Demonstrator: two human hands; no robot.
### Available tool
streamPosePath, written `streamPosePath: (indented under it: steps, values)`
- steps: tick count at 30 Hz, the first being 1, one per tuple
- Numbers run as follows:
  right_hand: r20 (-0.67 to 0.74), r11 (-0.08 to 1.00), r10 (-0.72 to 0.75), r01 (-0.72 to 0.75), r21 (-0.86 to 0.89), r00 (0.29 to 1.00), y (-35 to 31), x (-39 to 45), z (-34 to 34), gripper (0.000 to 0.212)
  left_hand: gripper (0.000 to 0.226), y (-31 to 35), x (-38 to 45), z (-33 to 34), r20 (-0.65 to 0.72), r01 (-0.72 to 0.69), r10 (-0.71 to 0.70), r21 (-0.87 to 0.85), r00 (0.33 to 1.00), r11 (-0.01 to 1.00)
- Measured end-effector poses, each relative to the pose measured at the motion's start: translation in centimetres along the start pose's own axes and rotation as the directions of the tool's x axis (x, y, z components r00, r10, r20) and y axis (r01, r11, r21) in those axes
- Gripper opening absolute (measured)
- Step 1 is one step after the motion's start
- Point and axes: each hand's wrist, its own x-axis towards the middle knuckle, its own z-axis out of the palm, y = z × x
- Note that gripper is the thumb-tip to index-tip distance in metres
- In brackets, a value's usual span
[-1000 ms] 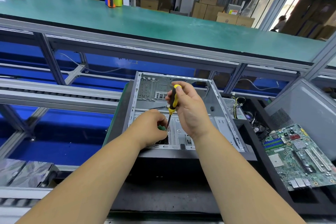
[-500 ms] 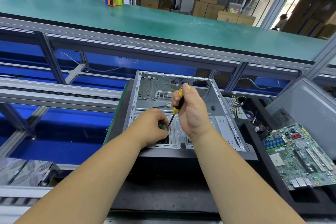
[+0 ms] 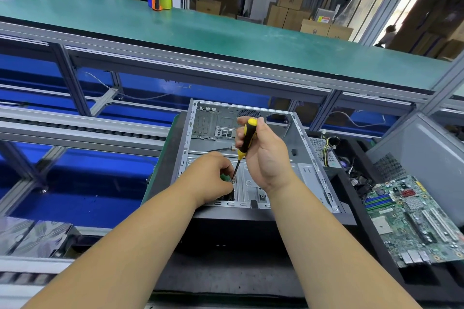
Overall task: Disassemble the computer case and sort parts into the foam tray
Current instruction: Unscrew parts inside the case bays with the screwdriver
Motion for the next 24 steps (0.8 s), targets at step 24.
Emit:
streamPosePath:
  steps: [24]
  values:
    - [0.024, 0.999, -0.017, 0.017, -0.034, 1.000, -0.04, -0.15, -0.21, 0.039, 0.013, -0.12, 0.14, 0.05, 0.009, -0.008, 0.008, -0.012, 1.000, 1.000]
